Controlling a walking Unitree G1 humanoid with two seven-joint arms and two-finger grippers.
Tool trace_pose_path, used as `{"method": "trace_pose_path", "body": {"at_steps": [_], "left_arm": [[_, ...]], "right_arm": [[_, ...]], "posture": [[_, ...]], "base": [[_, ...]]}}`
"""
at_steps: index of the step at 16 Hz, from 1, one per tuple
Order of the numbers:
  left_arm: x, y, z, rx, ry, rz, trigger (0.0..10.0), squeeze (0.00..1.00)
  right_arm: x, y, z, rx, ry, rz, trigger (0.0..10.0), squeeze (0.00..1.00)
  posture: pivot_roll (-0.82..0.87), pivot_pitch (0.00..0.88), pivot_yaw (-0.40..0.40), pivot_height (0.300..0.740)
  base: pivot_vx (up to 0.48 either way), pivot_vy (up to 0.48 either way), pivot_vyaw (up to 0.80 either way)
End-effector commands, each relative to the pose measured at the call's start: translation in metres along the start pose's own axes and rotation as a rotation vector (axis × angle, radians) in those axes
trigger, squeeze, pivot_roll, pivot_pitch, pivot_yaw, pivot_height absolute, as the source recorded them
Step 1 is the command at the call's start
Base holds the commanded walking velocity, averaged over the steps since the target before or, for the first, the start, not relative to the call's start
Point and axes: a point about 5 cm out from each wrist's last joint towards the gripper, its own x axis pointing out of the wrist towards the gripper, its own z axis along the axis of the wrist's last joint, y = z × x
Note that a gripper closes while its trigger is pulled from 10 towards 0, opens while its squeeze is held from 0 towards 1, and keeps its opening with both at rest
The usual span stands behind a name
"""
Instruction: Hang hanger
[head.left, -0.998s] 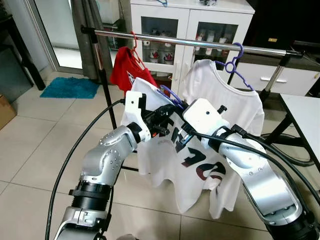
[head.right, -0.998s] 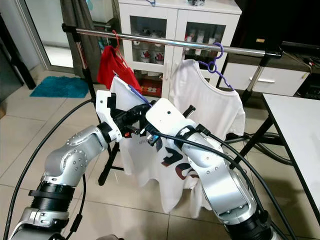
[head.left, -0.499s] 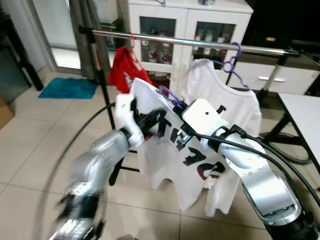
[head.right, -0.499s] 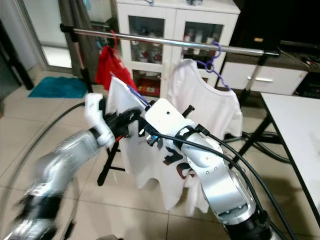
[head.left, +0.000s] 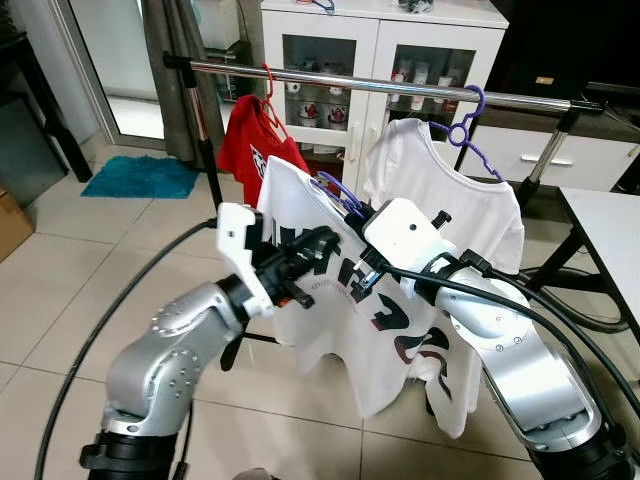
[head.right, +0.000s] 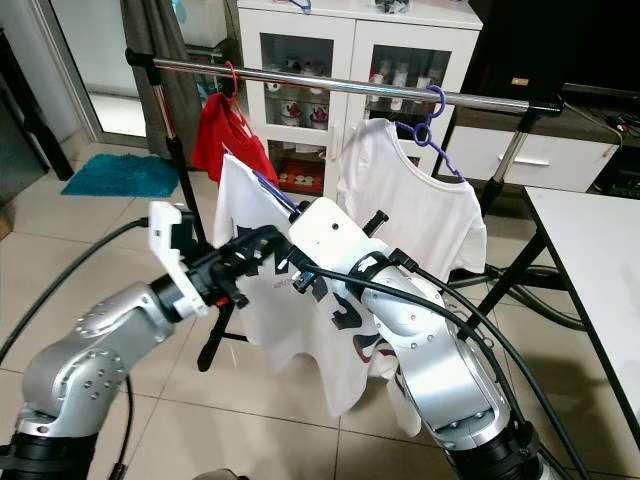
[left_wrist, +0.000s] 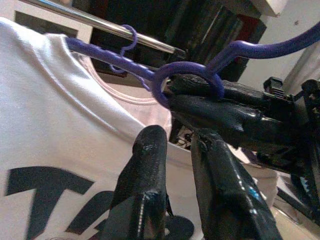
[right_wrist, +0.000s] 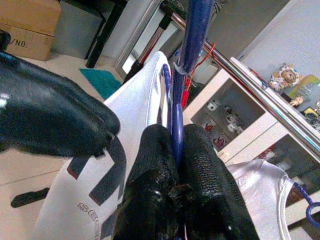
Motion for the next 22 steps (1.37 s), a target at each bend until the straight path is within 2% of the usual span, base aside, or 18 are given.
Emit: {"method": "trace_pose_path", "body": {"at_steps": [1,6,8,12,13,14,15,18,19,20,22], "left_arm": [[0.004,-0.001,0.003,0.007,0.004,-0.013,10.0,1.00],[0.015,0.012,0.003,0.025,0.022,0.045,10.0,1.00],[0.019,0.021,0.004,0.036,0.041,0.103,10.0,1.00],[0.025,0.029,0.009,0.052,0.006,0.138,10.0,1.00],[0.030,0.032,0.010,0.028,-0.010,0.155,10.0,0.78],[0.033,0.035,0.009,0.027,-0.003,0.164,10.0,0.18],[0.035,0.039,0.007,0.030,0.012,0.189,10.0,0.00],[0.040,0.050,0.005,0.064,0.039,0.246,10.0,0.00],[0.041,0.051,0.006,0.062,0.037,0.250,4.4,0.00],[0.042,0.053,0.006,0.061,0.036,0.249,0.0,0.00],[0.044,0.051,0.006,0.057,0.040,0.224,0.0,0.00]], "right_arm": [[0.001,-0.002,0.004,-0.023,-0.020,0.000,10.0,0.00],[0.001,-0.002,0.006,-0.033,-0.026,-0.004,10.0,0.00],[0.001,-0.002,0.007,-0.033,-0.030,-0.002,10.0,0.00],[0.001,-0.001,0.007,-0.032,-0.035,0.002,10.0,0.00],[0.001,0.000,0.008,-0.032,-0.039,0.009,10.0,0.00],[0.002,0.000,0.008,-0.033,-0.041,0.011,10.0,0.00],[0.002,0.000,0.009,-0.033,-0.043,0.015,10.0,0.00],[0.002,0.002,0.009,-0.033,-0.046,0.020,10.0,0.00],[0.002,0.003,0.009,-0.032,-0.046,0.021,10.0,0.00],[0.001,0.004,0.009,-0.030,-0.045,0.021,10.0,0.00],[0.001,0.003,0.009,-0.027,-0.044,0.015,10.0,0.00]], "posture": [[0.04,0.000,0.010,0.740],[0.03,0.000,0.024,0.740],[0.03,0.000,0.025,0.740],[0.03,0.000,0.024,0.740],[0.03,0.000,0.020,0.740],[0.03,0.000,0.020,0.740],[0.03,0.000,0.019,0.740],[0.03,0.000,0.024,0.740],[0.02,0.000,0.030,0.740],[0.02,0.000,0.034,0.740],[0.02,0.000,0.041,0.740]], "base": [[0.000,0.000,0.00],[0.000,0.000,0.00],[0.000,0.000,0.00],[0.000,0.000,0.00],[0.000,0.000,0.00],[0.000,0.000,0.00],[0.000,0.000,0.00],[0.000,0.000,0.00],[0.000,0.000,0.00],[0.000,0.000,0.00],[0.000,0.000,0.00]]}}
